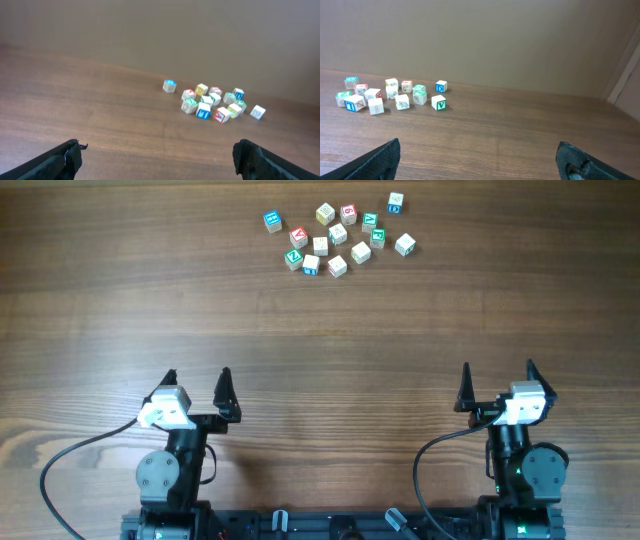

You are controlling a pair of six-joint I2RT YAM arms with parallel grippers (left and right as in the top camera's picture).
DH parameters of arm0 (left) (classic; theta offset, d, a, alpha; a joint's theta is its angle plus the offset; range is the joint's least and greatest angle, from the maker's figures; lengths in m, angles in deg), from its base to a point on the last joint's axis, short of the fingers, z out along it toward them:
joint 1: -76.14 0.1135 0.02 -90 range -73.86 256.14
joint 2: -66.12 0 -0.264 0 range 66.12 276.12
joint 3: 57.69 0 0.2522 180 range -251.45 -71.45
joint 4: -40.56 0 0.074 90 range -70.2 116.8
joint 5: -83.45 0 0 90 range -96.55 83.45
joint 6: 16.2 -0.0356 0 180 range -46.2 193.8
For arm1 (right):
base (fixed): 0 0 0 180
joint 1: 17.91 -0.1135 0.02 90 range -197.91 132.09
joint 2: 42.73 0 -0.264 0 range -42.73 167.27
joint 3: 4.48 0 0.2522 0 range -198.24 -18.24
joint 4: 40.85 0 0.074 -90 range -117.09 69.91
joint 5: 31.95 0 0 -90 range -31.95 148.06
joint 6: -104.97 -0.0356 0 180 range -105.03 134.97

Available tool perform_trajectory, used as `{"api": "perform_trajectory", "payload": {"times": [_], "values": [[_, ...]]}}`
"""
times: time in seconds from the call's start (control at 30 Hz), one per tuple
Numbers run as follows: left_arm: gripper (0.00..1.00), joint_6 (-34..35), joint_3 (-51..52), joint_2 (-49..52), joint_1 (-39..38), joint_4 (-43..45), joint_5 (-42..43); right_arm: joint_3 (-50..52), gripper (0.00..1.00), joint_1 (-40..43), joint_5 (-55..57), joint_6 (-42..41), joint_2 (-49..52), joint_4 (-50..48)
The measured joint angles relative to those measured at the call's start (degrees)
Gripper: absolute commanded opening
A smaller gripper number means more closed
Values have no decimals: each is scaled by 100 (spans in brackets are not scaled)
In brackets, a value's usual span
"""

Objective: Form a circle

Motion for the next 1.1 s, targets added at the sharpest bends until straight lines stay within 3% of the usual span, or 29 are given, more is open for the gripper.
{"api": "perform_trajectory", "payload": {"times": [0.17,0.37,0.5,0.63,0.77,1.0,1.1], "values": [[100,33,11,2,0,101,122,0,100,0,0,-2,0,0],[100,647,17,-4,0,1626,1685,0,100,0,0,0,0,0],[100,883,-262,2,0,1110,2144,0,100,0,0,-2,0,0],[100,730,-1403,278,0,44,2288,0,100,0,0,0,0,0],[100,376,-2809,1329,0,-778,2295,0,100,0,0,-2,2,2],[100,22,-5619,4347,0,-1749,2288,0,100,0,0,0,7,0],[100,-26,-7239,5807,0,-2728,2286,0,100,0,0,0,13,4]]}}
